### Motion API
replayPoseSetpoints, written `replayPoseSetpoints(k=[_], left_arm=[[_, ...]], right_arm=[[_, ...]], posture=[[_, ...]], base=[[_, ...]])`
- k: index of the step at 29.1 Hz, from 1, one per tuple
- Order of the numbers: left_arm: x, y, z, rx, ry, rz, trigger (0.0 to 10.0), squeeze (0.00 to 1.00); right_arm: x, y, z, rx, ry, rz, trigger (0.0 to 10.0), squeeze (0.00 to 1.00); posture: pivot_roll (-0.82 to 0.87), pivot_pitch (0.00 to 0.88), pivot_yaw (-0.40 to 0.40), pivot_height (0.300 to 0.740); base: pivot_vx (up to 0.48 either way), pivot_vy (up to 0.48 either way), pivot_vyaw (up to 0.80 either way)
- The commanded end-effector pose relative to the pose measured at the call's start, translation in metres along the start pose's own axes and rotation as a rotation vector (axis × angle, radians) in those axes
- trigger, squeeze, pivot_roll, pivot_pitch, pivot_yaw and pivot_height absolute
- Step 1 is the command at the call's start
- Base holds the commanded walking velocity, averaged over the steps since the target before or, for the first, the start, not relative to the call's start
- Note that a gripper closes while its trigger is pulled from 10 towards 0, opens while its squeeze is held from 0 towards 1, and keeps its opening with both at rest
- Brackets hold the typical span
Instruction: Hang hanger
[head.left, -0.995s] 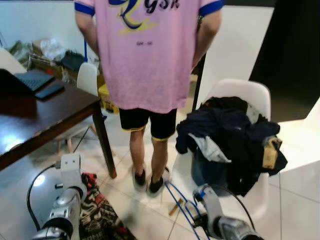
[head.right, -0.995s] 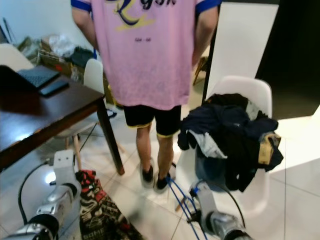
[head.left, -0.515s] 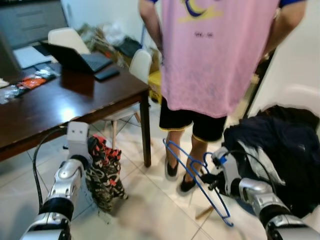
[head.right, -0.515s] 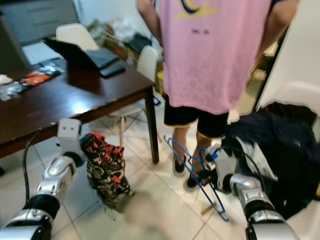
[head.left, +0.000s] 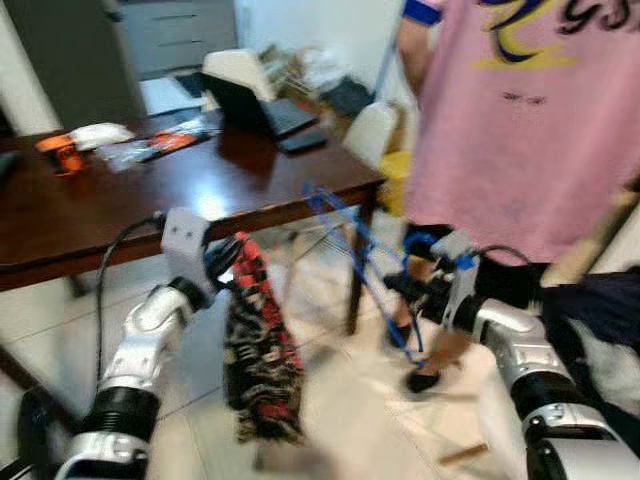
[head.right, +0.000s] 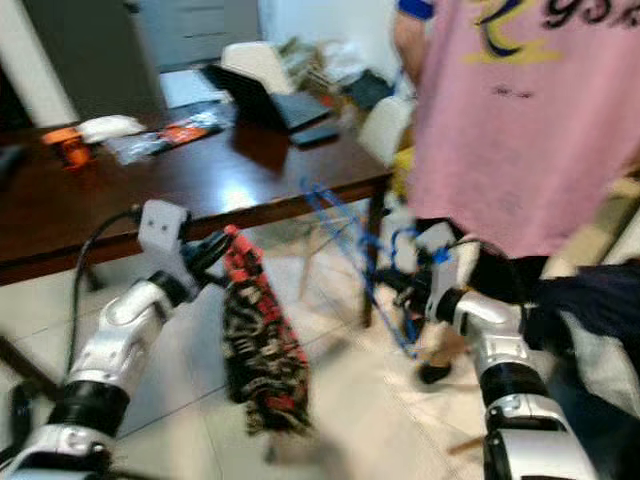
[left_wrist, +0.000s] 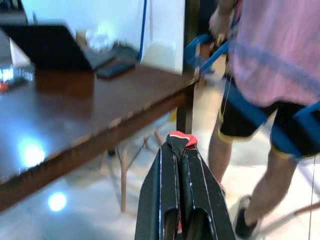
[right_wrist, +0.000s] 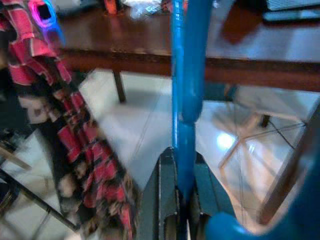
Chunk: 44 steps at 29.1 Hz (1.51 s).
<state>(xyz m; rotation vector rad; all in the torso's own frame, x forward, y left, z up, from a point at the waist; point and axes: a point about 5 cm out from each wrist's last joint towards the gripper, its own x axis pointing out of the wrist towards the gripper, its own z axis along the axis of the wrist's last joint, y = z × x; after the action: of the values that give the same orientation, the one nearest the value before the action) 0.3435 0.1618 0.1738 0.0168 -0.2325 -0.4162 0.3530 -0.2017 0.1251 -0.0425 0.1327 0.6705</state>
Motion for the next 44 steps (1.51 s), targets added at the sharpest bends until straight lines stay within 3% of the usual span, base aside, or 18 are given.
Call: replayPoseSetpoints(k=[1, 9, 11, 12, 14, 16, 17, 18, 20, 22, 24, 29, 31, 35, 37, 39, 44], left_arm=[[0.010, -0.007, 0.025, -0.001, -0.091, -0.029, 10.0, 0.00], [0.015, -0.009, 0.049, 0.016, -0.154, -0.034, 10.0, 0.00], [0.017, 0.004, 0.077, 0.109, -0.218, 0.012, 10.0, 0.00], [0.017, 0.004, 0.077, 0.109, -0.218, 0.012, 10.0, 0.00], [0.017, 0.019, 0.111, 0.176, -0.300, 0.055, 10.0, 0.00], [0.017, 0.019, 0.111, 0.176, -0.300, 0.055, 10.0, 0.00], [0.017, 0.022, 0.125, 0.193, -0.328, 0.056, 10.0, 0.00], [0.017, 0.022, 0.125, 0.193, -0.328, 0.056, 10.0, 0.00], [0.018, 0.021, 0.165, 0.269, -0.421, 0.042, 10.0, 0.00], [0.018, 0.021, 0.165, 0.269, -0.421, 0.042, 10.0, 0.00], [0.015, 0.017, 0.202, 0.327, -0.515, 0.033, 10.0, 0.00], [0.012, 0.016, 0.221, 0.356, -0.563, 0.038, 10.0, 0.00], [0.010, 0.020, 0.240, 0.373, -0.604, 0.043, 10.0, 0.00], [0.009, 0.021, 0.248, 0.381, -0.624, 0.042, 10.0, 0.00], [0.007, 0.022, 0.260, 0.394, -0.655, 0.043, 10.0, 0.00], [0.002, 0.025, 0.285, 0.445, -0.711, 0.062, 10.0, 0.00], [-0.001, 0.031, 0.302, 0.476, -0.736, 0.085, 10.0, 0.00]], right_arm=[[0.000, -0.003, 0.008, 0.005, -0.037, -0.045, 10.0, 0.00], [0.001, 0.005, 0.013, -0.009, -0.066, -0.005, 10.0, 0.00], [0.003, 0.010, 0.021, -0.068, -0.072, 0.023, 10.0, 0.00], [0.003, 0.010, 0.021, -0.068, -0.072, 0.023, 10.0, 0.00], [0.005, 0.015, 0.031, -0.096, -0.098, 0.051, 10.0, 0.00], [0.005, 0.015, 0.031, -0.096, -0.098, 0.051, 10.0, 0.00], [0.006, 0.016, 0.035, -0.108, -0.104, 0.060, 10.0, 0.00], [0.006, 0.016, 0.035, -0.108, -0.104, 0.060, 10.0, 0.00], [0.011, 0.027, 0.047, -0.150, -0.139, 0.118, 10.0, 0.00], [0.011, 0.027, 0.047, -0.150, -0.139, 0.118, 10.0, 0.00], [0.014, 0.040, 0.065, -0.192, -0.212, 0.182, 10.0, 0.00], [0.014, 0.048, 0.075, -0.208, -0.246, 0.216, 10.0, 0.00], [0.014, 0.054, 0.078, -0.205, -0.256, 0.252, 10.0, 0.00], [0.015, 0.055, 0.078, -0.206, -0.257, 0.254, 10.0, 0.00], [0.016, 0.056, 0.079, -0.200, -0.263, 0.257, 10.0, 0.00], [0.018, 0.057, 0.081, -0.192, -0.273, 0.246, 10.0, 0.00], [0.019, 0.058, 0.084, -0.191, -0.278, 0.238, 10.0, 0.00]], posture=[[0.07, 0.000, -0.002, 0.740], [0.06, 0.000, 0.011, 0.740], [0.05, 0.000, 0.019, 0.740], [0.05, 0.000, 0.019, 0.740], [0.06, 0.000, 0.018, 0.740], [0.06, 0.000, 0.018, 0.740], [0.06, 0.000, 0.018, 0.740], [0.06, 0.000, 0.018, 0.740], [0.06, 0.000, 0.027, 0.740], [0.06, 0.000, 0.027, 0.740], [0.07, 0.000, 0.030, 0.740], [0.07, 0.000, 0.032, 0.740], [0.08, 0.000, 0.029, 0.740], [0.08, 0.000, 0.027, 0.740], [0.09, 0.000, 0.028, 0.740], [0.10, 0.000, 0.029, 0.740], [0.10, 0.000, 0.028, 0.740]], base=[[0.480, 0.000, 0.00], [0.480, 0.000, 0.00], [0.480, 0.000, 0.00], [0.480, 0.000, 0.00], [0.480, 0.000, 0.00], [0.480, 0.000, 0.00], [0.480, 0.000, 0.00], [0.480, 0.000, 0.00], [0.480, 0.000, 0.00], [0.480, 0.000, 0.00], [0.480, 0.000, 0.39], [0.480, 0.000, 0.79], [0.480, 0.000, 0.77], [0.480, 0.000, 0.51], [0.480, 0.000, 0.00], [0.446, 0.000, 0.00], [0.409, 0.000, 0.00]])
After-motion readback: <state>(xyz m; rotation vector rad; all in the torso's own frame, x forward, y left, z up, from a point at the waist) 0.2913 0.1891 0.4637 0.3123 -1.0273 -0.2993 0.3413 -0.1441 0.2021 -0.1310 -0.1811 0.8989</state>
